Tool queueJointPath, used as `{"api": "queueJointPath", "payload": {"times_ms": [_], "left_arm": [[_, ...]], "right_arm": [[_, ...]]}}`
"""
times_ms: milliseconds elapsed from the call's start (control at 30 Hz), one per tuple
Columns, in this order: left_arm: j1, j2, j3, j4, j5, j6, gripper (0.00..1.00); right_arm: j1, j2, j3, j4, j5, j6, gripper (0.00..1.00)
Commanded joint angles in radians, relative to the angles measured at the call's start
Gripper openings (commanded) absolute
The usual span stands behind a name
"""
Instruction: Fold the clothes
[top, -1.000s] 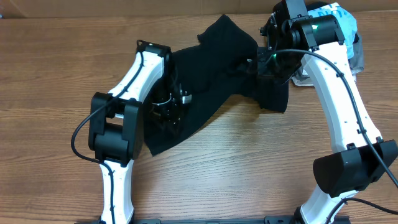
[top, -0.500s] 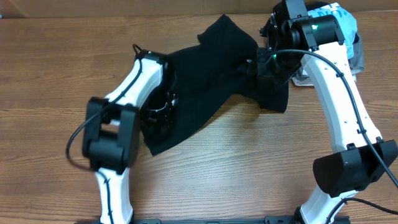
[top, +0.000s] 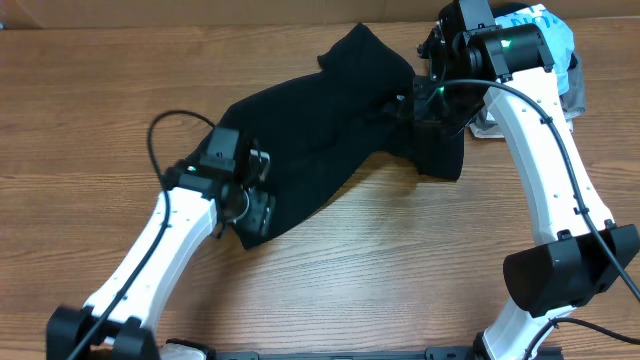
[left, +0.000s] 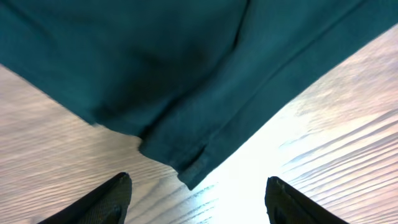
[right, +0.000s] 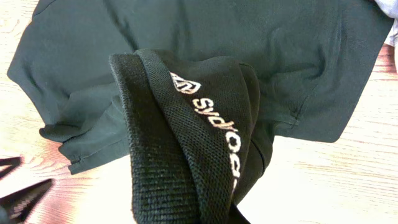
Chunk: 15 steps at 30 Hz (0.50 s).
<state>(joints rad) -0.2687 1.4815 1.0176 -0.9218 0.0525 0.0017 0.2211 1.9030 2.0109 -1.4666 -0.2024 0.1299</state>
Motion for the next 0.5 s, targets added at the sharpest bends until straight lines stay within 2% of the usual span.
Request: {"api": "queueJointPath", "payload": {"times_ms": [0,233,467], "left_arm": [[-0.006,0.044,-0.040,0.010,0.027,0.093,0.69],[-0.006,0.121,-0.040,0.036,0.027,0.153,0.63],[-0.007,0.226,-0.040,0.029,0.079,0.186,0.52]], "right_arm": [[-0.008,-0.003,0.003,0.003,-0.001,-0.008,0.11],[-0.008,-0.003,0.003,-0.001,-0.001,-0.008,0.11],[-0.008,-0.003,0.003,-0.001,-0.001,-0.008,0.12]]}}
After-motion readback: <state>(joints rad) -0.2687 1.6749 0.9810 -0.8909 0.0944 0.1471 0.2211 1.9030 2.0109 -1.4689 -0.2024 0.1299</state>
